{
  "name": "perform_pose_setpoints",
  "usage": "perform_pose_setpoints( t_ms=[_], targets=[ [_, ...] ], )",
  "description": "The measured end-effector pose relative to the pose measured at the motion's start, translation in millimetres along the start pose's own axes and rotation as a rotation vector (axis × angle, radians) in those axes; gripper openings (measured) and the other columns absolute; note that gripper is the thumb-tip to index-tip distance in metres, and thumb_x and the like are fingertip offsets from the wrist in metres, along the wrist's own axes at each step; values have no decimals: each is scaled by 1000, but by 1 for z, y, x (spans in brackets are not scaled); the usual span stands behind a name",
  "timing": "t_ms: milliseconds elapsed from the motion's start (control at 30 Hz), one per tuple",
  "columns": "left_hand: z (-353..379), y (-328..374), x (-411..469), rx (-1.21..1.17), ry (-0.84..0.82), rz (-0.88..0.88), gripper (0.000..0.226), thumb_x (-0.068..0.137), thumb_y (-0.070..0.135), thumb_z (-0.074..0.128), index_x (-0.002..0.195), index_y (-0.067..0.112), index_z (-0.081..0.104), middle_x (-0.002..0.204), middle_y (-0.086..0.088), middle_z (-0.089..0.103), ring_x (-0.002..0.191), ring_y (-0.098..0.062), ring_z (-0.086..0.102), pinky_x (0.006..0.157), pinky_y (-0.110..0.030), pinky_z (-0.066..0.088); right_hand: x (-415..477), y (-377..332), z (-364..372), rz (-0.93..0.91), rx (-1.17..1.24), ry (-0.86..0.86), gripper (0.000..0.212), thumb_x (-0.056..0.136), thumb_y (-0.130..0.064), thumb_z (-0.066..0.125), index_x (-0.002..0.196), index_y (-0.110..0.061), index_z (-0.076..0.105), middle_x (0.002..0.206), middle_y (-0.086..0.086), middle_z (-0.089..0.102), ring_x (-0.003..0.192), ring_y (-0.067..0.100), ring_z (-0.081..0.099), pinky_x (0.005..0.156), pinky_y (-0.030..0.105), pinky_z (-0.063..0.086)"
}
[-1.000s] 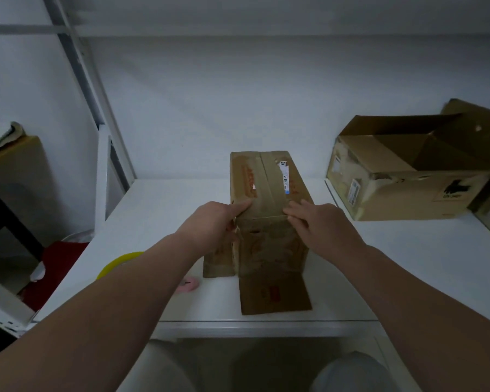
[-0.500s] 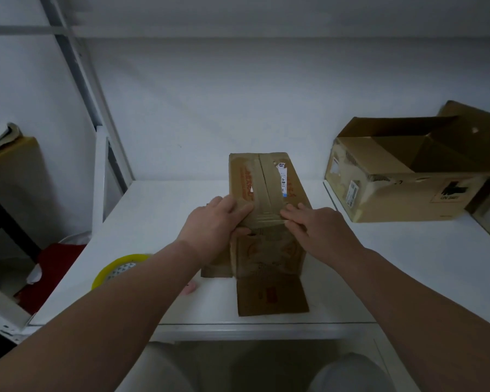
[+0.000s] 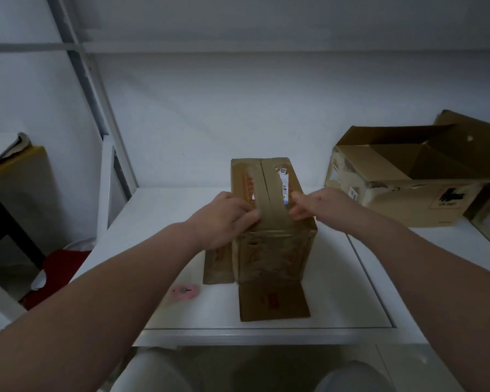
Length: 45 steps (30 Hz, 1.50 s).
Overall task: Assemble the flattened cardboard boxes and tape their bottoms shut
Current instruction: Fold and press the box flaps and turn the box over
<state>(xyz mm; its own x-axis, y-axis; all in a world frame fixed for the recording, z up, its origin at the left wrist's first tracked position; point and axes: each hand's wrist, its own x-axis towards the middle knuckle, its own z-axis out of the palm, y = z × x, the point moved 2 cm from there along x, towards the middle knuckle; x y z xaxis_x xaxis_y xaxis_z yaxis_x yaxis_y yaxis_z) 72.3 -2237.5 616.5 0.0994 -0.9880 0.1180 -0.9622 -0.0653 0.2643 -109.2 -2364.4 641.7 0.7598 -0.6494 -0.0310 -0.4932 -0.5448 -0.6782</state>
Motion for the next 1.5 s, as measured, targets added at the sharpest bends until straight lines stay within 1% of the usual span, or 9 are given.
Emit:
perform_pose_setpoints(
  t_ms=[100, 167, 267, 400, 600, 733, 1067, 1300, 1500],
  targets=[
    [-2, 8, 28, 84, -3, -88, 46, 97, 48, 40, 80, 14, 68, 80, 2, 66, 79, -15, 58, 83, -37, 49, 16, -3, -3, -132, -236, 80, 39, 96, -41, 49, 109, -11, 71, 103, 6, 69, 98, 22, 62, 82, 31, 47],
    [0, 19, 38, 105, 2, -144, 38, 94, 43, 50, 75, 11, 60, 81, -5, 63, 73, -17, 55, 70, -33, 49, 23, -5, 7, -183, -435, -33, 39, 98, -38, 45, 134, -27, 55, 123, 5, 59, 112, 23, 53, 94, 33, 41],
    [12, 26, 37, -7, 56, -139, 23, 90, 41, 57, 81, 21, 50, 82, 1, 57, 70, -12, 48, 64, -27, 42, 29, 4, 25, -195, -540, -173, 42, 101, -42, 36, 143, -43, 36, 122, 2, 48, 115, 25, 48, 93, 32, 39],
    [30, 21, 29, -38, 83, -81, 36, 90, 53, 50, 109, 22, 52, 103, 3, 59, 87, -12, 53, 75, -25, 45, 29, 25, 37, -231, -434, -113, 49, 98, -48, 34, 146, -45, 25, 151, -2, 33, 135, 26, 36, 103, 40, 37],
    [35, 21, 29, 94, 47, -107, 57, 90, 58, 46, 132, 20, 41, 128, 0, 53, 113, -21, 51, 91, -33, 43, 27, 31, 45, -337, -506, 28, 54, 97, -50, 35, 148, -38, 25, 150, -5, 35, 135, 20, 36, 96, 38, 43],
    [37, 27, 30, 281, -1, -46, 66, 95, 54, 39, 148, 17, 25, 151, 1, 34, 138, -19, 31, 115, -35, 19, 23, 31, 47, -345, -550, 50, 59, 95, -50, 40, 149, -34, 24, 156, -13, 23, 145, 15, 18, 106, 40, 37],
    [26, 8, 24, 212, -174, 33, 63, 97, 44, 43, 152, 26, 17, 159, 5, 15, 147, -15, 8, 119, -43, 11, 22, 27, 29, -323, -559, -74, 60, 93, -41, 54, 147, -31, 29, 156, -12, 21, 145, 11, 15, 112, 31, 21],
    [9, -8, 7, 17, -246, -51, 58, 97, 29, 51, 148, 39, 25, 160, 10, 4, 147, -28, -4, 119, -49, 11, 25, 38, -1, -254, -626, -212, 61, 90, -35, 59, 145, -36, 31, 152, -16, 28, 143, 16, 22, 114, 31, 18],
    [10, -7, 3, -75, -219, -85, 63, 95, 18, 55, 146, 43, 27, 160, 10, 3, 142, -23, 27, 115, -38, 27, 21, 35, -11, -206, -617, -207, 59, 88, -17, 66, 141, -29, 42, 147, -10, 41, 131, 12, 43, 104, 17, 25]
  ],
)
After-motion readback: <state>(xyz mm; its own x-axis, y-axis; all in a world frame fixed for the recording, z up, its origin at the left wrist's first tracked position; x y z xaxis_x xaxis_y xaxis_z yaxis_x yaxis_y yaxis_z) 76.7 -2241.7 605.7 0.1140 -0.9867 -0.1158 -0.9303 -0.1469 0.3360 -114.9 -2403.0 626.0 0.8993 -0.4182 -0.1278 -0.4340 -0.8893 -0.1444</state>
